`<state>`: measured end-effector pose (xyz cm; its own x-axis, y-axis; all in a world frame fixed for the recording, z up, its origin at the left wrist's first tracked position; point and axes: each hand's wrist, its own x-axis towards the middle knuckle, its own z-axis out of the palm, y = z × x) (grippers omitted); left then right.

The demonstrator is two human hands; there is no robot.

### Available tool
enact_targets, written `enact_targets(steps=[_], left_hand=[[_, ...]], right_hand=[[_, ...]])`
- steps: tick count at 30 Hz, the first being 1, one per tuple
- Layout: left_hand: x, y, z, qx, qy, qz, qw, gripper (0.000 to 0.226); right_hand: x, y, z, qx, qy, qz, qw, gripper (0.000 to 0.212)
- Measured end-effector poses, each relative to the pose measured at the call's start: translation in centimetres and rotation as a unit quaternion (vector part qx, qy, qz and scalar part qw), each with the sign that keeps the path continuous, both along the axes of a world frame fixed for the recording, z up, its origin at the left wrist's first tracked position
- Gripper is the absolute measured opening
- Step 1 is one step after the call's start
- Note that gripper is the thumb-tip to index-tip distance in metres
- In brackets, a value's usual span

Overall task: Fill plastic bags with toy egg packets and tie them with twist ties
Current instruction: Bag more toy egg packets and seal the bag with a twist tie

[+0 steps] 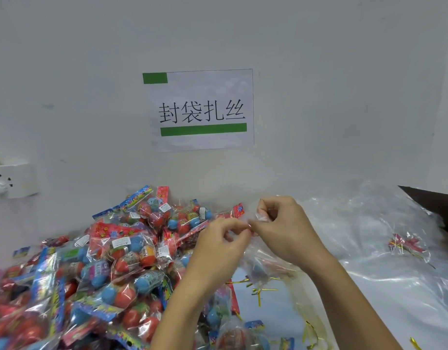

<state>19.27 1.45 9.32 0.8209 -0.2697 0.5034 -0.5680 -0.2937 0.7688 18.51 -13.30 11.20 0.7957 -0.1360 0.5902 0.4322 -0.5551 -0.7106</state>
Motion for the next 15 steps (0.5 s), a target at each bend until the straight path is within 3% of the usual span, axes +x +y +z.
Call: enact_targets(steps=[5,9,13,15], left_hand=[[-0.4,-0.3,-0.1,0.095,0.04,-0.115,0.988,0.028],[-0.9,-0.5,-0.5,0.136,0.186,-0.223,0.947,0.031],[0.1,-0.9,-1.9,0.203,0.2,-0.152,0.946,0.043],[0.2,-1.0,-2.3,0.183,0.212,-0.119,0.952,0.053]], right_hand=[[0.0,0.3,0.3,0.029,-0.029,0.006,0.999,0.047],[-0.5,0.5,0.7,0.042,-0.056,0.019,0.997,0.046],[-1.2,1.2,1.0,0.013,-0.022,0.07,0.997,0.042],[-1.6,1.3,1.3,-0.011,0.004,0.109,0.994,0.042]])
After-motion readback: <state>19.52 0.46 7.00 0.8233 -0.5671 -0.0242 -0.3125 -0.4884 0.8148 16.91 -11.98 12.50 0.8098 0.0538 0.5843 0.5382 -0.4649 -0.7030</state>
